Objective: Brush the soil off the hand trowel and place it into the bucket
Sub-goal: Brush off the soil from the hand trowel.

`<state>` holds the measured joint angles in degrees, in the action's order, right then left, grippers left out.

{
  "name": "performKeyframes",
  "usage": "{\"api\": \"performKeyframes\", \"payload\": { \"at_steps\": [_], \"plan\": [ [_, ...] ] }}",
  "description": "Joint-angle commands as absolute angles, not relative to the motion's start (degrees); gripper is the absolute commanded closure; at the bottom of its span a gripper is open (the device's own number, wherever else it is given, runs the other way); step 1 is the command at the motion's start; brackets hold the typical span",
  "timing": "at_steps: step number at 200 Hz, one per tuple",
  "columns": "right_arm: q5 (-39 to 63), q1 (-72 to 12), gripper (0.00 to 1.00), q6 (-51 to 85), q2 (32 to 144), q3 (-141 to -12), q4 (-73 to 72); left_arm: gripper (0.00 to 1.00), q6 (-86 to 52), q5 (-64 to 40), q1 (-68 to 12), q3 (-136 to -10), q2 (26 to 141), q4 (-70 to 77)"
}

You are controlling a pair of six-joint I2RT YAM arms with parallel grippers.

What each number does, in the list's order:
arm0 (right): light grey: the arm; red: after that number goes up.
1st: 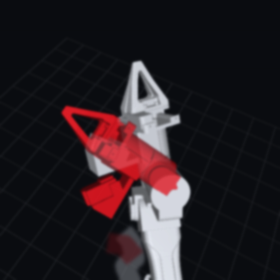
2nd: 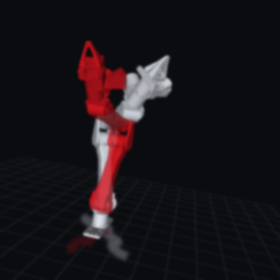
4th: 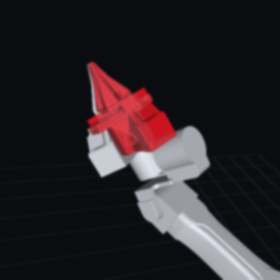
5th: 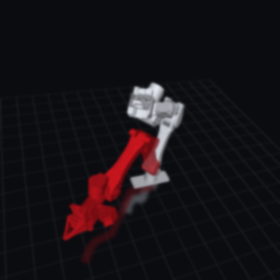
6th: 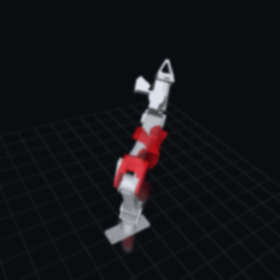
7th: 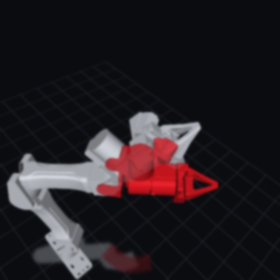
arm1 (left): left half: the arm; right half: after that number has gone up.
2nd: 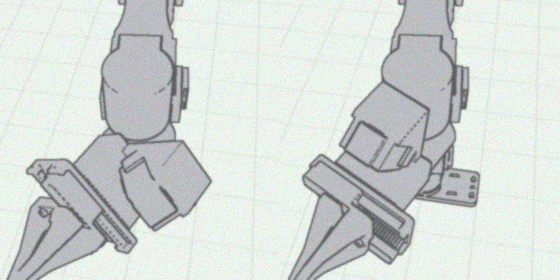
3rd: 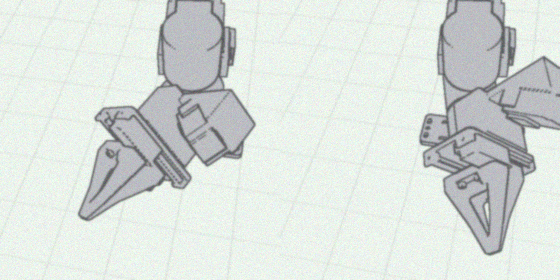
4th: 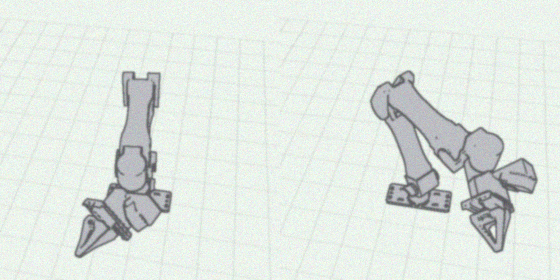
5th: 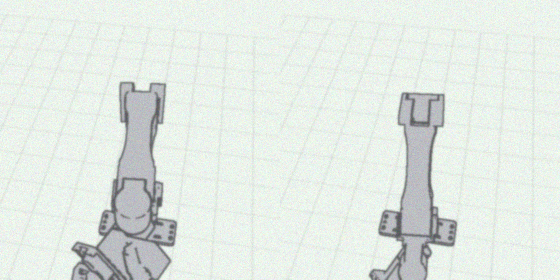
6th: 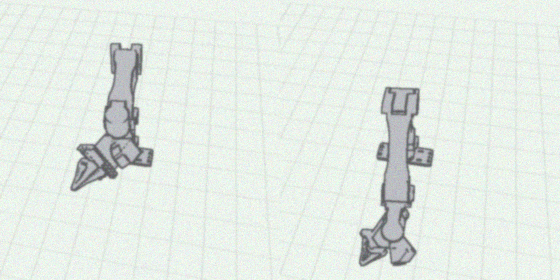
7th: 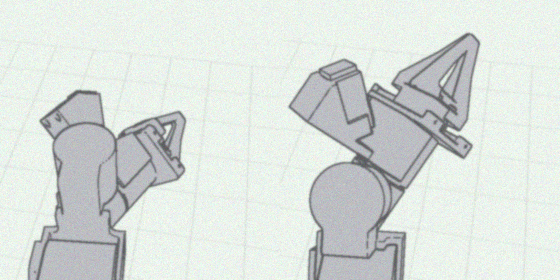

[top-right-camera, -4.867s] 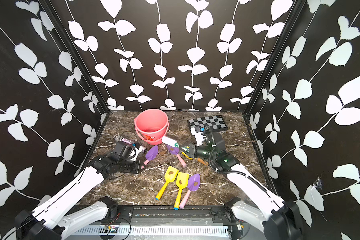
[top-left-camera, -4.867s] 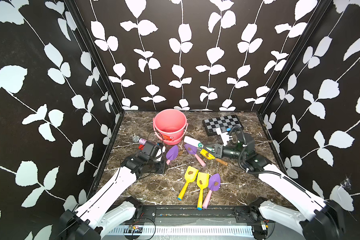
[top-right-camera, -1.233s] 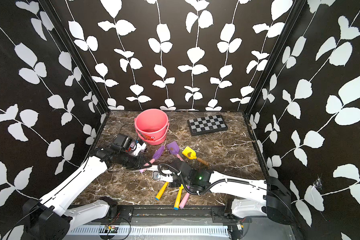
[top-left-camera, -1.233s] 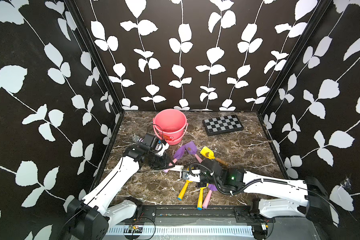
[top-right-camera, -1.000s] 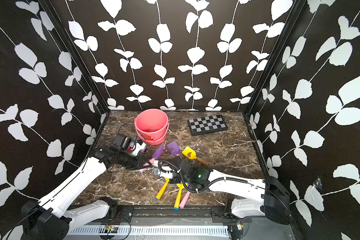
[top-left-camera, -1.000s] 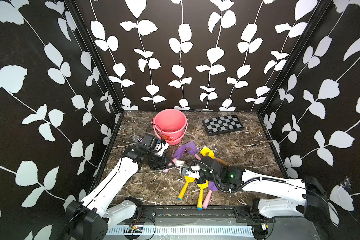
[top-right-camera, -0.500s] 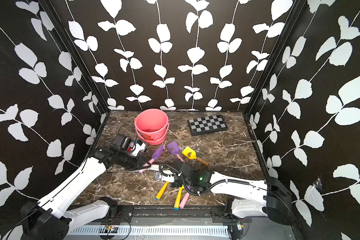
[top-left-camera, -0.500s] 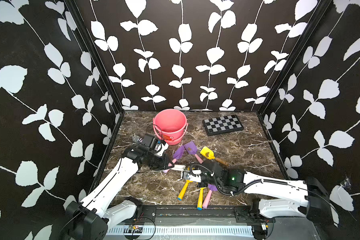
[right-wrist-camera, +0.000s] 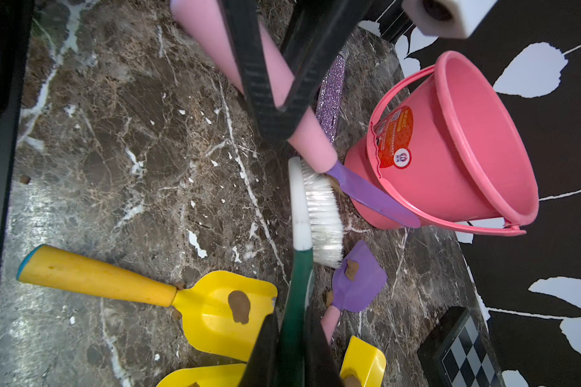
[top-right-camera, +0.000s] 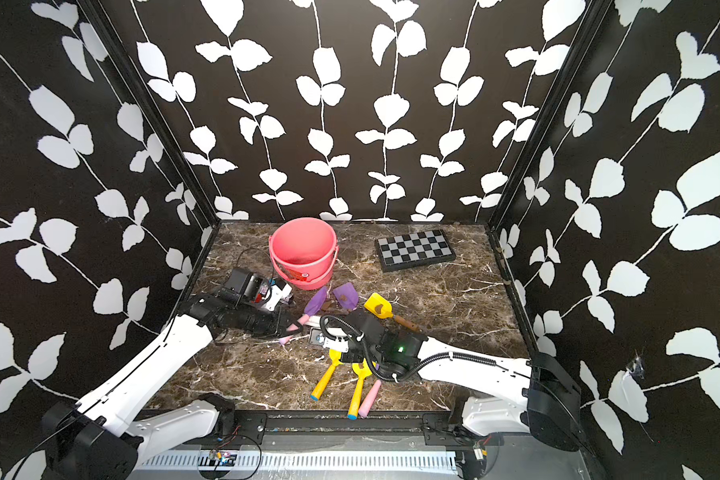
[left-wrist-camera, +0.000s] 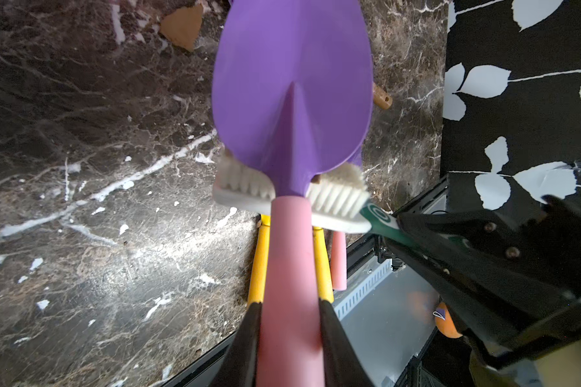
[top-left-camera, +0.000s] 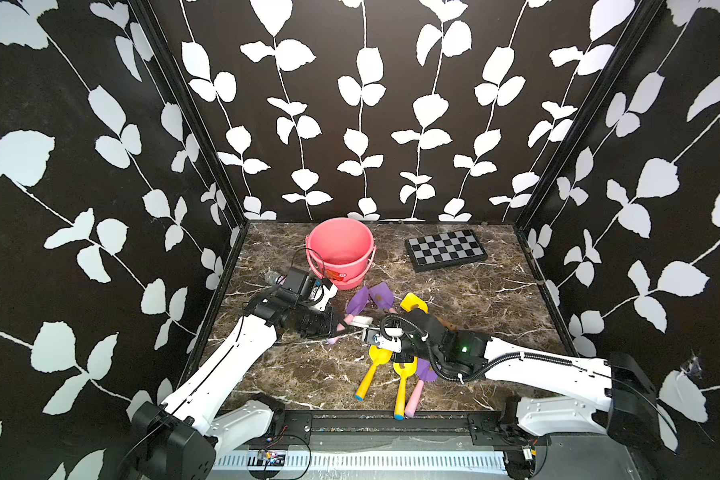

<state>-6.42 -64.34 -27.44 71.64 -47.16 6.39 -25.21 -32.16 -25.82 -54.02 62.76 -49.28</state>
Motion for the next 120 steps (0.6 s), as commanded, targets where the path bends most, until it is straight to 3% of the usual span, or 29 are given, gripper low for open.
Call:
{"api": "performKeyframes", "payload": {
  "at_steps": [1,59,120],
  "plan": [
    [-6.02,-63.35,1.00,-25.18,69.52,-45.03,4.02,1.00,-23.98,-31.74,-25.68,-54.40,61.83,-52.07],
    [-3.27,-67.62,1.00,-26.85,68.89,-47.98,6.04,1.00,-24.40,-32.51,-25.64,-54.33,61.80,-51.60],
    [-6.53,-65.48,1.00,-28.79,71.41,-50.59,4.30,1.00,-24.16,-33.55,-25.62,-53.06,61.57,-51.81]
  ]
}}
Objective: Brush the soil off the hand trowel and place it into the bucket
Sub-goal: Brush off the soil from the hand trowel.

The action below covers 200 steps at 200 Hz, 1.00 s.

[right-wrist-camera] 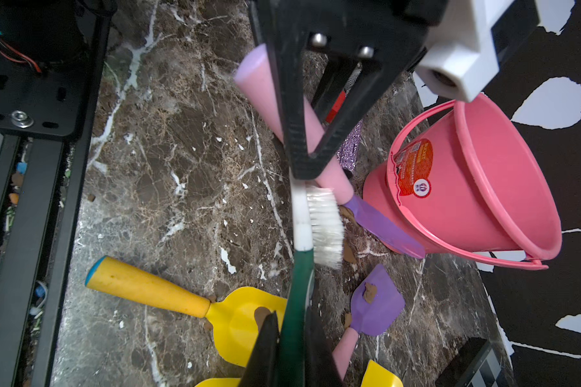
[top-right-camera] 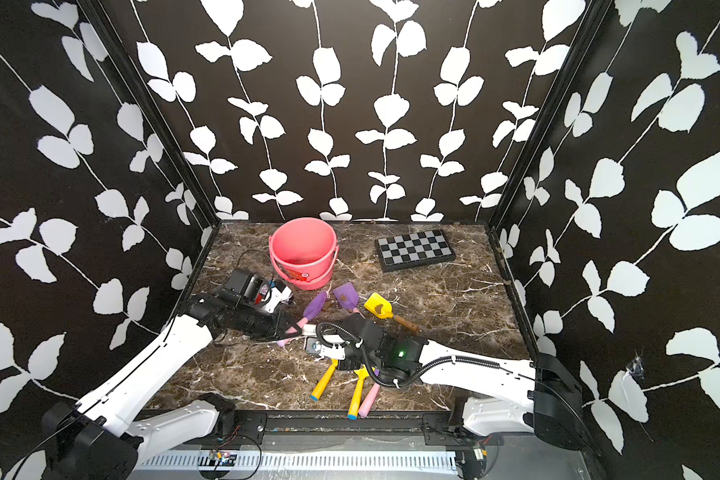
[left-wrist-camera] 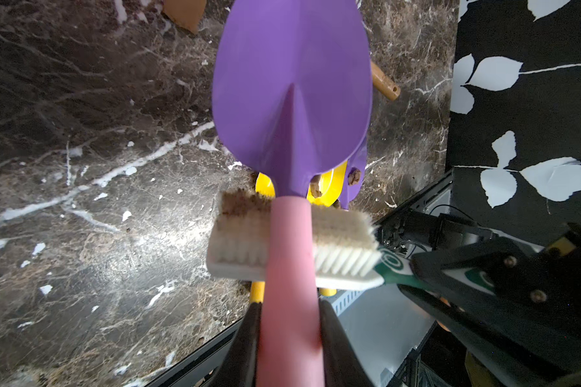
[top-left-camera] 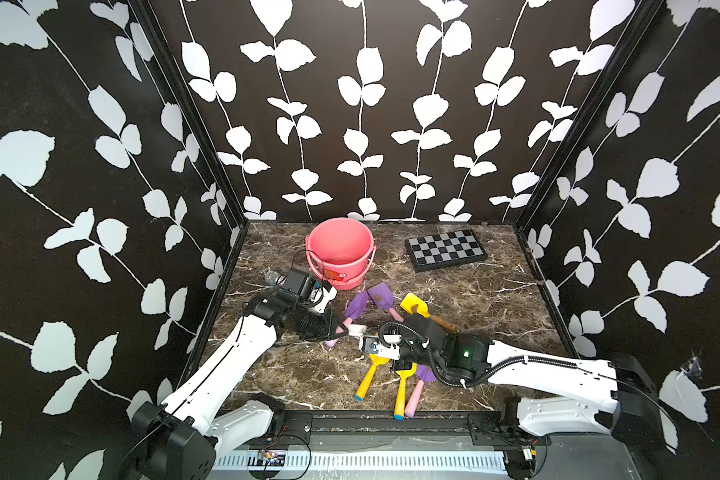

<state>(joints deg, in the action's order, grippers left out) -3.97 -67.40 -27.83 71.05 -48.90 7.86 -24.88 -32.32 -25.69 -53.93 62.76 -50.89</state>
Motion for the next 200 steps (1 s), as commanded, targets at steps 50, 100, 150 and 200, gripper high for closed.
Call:
{"api": "performKeyframes", "payload": {
  "at_steps": [50,100,150,200],
  "plan": [
    [-7.56,-62.00,1.00,-27.19,70.46,-47.96,3.55,1.00,-23.46,-32.86,-25.67,-53.56,61.85,-52.41],
    [-4.71,-62.22,1.00,-25.21,68.19,-45.44,6.74,1.00,-23.20,-31.81,-25.45,-55.20,62.13,-53.08],
    [-3.23,-65.98,1.00,-25.79,68.59,-47.23,7.25,1.00,-24.41,-32.93,-25.38,-54.77,62.29,-51.79],
    [-4.24,-66.02,1.00,-26.08,71.05,-49.22,7.13,1.00,-23.09,-29.30,-25.44,-55.37,61.37,-53.35]
  ]
}}
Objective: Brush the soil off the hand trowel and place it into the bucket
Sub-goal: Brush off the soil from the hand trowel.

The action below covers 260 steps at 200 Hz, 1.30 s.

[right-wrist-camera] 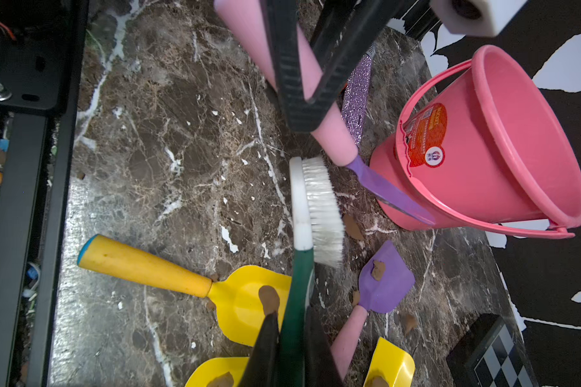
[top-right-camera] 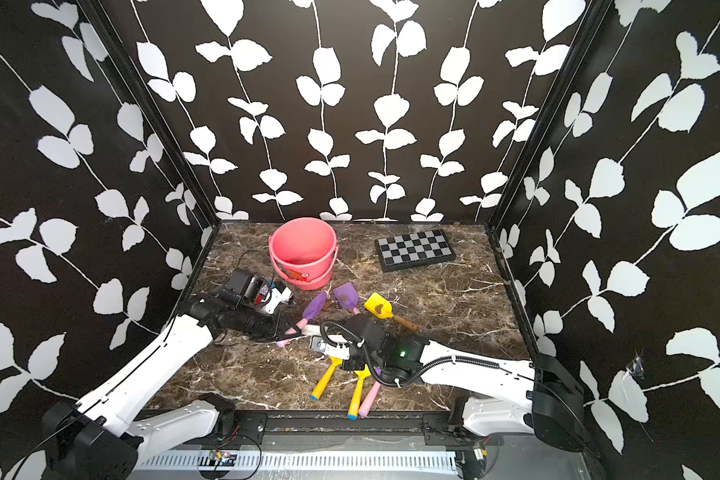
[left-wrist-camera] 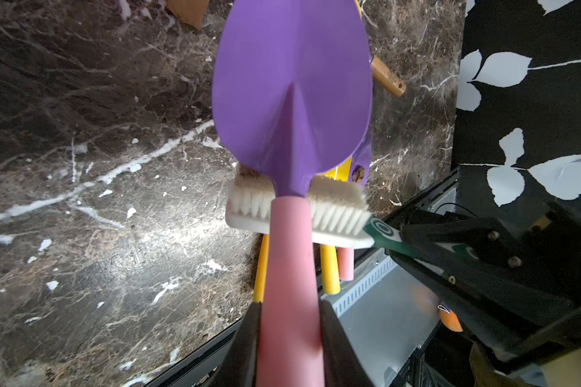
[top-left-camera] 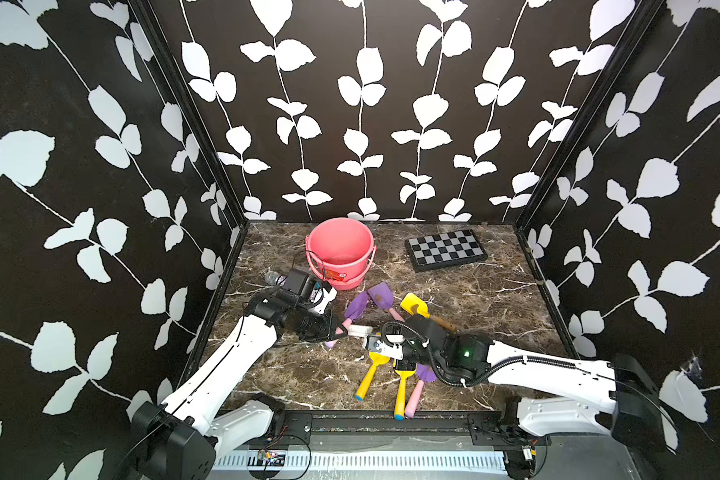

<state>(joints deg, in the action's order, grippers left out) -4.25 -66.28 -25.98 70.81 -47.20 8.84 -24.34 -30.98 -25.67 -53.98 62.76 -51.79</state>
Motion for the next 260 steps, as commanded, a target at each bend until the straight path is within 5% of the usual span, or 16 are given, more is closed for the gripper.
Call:
{"api": "performKeyframes", "payload": {
  "at_steps": [1,133,260],
  "plan": [
    [-4.10,-66.01,1.00,-26.05,71.08,-49.26,7.12,1.00,-23.10,-29.37,-25.42,-55.33,61.36,-53.31],
    [-3.77,-62.72,1.00,-25.43,68.19,-47.35,10.17,1.00,-22.85,-35.72,-24.22,-54.84,62.36,-51.42],
    [-12.96,-60.90,1.00,-43.13,69.01,-44.59,2.52,1.00,-15.50,-38.92,-23.74,-57.60,63.50,-62.40]
  ]
}}
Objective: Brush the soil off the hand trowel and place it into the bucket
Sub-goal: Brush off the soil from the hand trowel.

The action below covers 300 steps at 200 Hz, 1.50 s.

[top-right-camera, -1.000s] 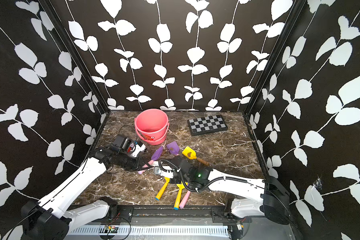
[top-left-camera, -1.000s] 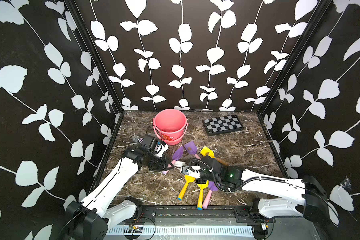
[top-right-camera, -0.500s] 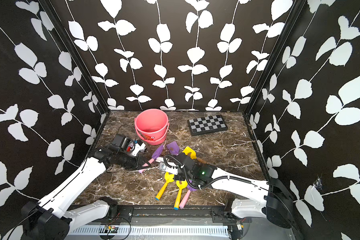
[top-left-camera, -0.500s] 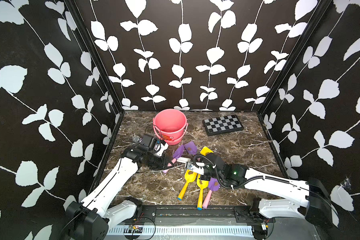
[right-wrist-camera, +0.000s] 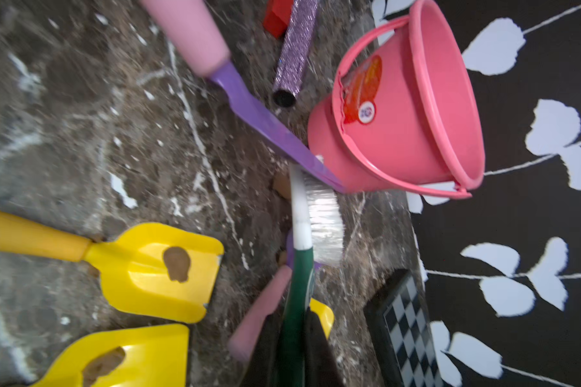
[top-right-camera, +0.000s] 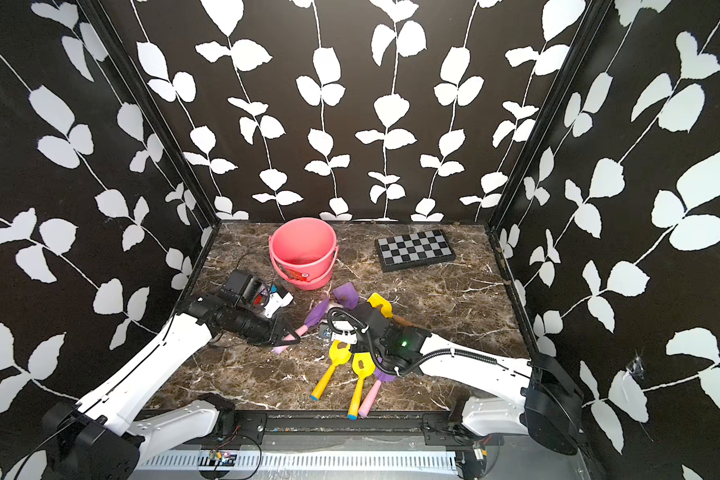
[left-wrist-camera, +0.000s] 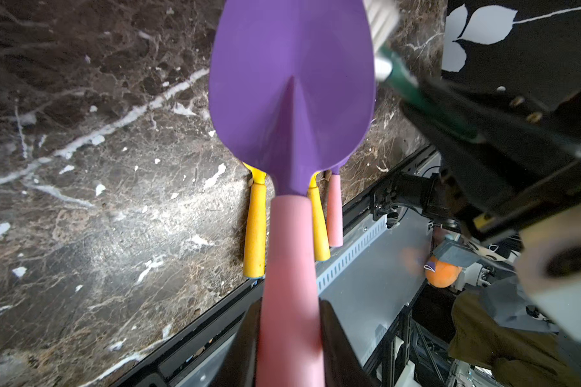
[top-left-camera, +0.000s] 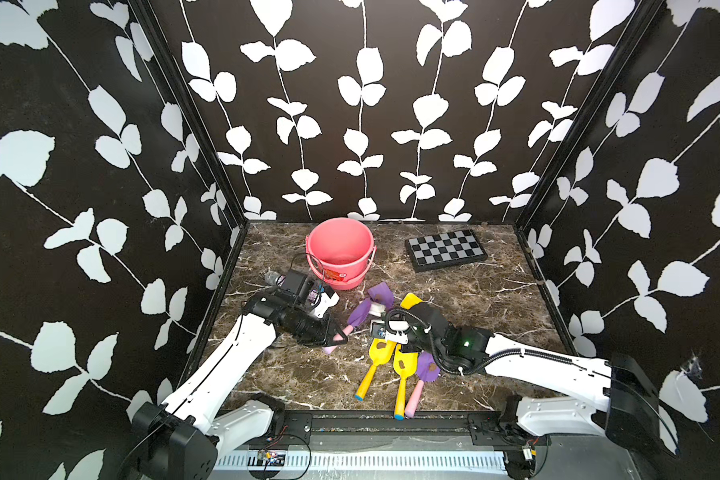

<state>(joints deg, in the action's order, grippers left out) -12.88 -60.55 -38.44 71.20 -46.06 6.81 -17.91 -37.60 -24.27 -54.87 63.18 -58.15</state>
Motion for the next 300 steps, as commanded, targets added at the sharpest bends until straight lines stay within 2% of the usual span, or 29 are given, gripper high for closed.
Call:
{"api": "performKeyframes", "payload": {
  "at_steps": [1,23,63,139,170,221,300],
  "plan": [
    [-12.68,-60.90,1.00,-43.14,68.96,-44.53,2.58,1.00,-15.44,-38.88,-23.73,-57.63,63.56,-62.49],
    [-8.97,-63.53,1.00,-44.90,68.26,-44.54,2.64,1.00,-15.12,-38.85,-23.62,-58.83,64.46,-63.35],
    [-9.33,-67.49,1.00,-48.57,70.87,-47.29,2.57,1.00,-14.62,-38.67,-23.63,-59.16,65.51,-63.90],
    [-18.44,-63.15,1.00,-52.00,70.89,-44.86,0.41,1.00,-10.75,-31.66,-23.64,-59.89,66.02,-67.83],
    [-12.94,-64.85,1.00,-50.01,70.43,-44.83,1.92,1.00,-11.12,-31.41,-23.64,-60.90,66.11,-67.55],
    [-12.13,-69.61,1.00,-52.56,74.20,-50.49,4.70,1.00,-10.82,-30.04,-23.68,-60.89,66.33,-67.97],
    [-15.86,-63.37,1.00,-58.05,77.26,-51.76,3.79,1.00,-8.73,-25.65,-25.48,-59.65,66.41,-70.03]
  ]
}}
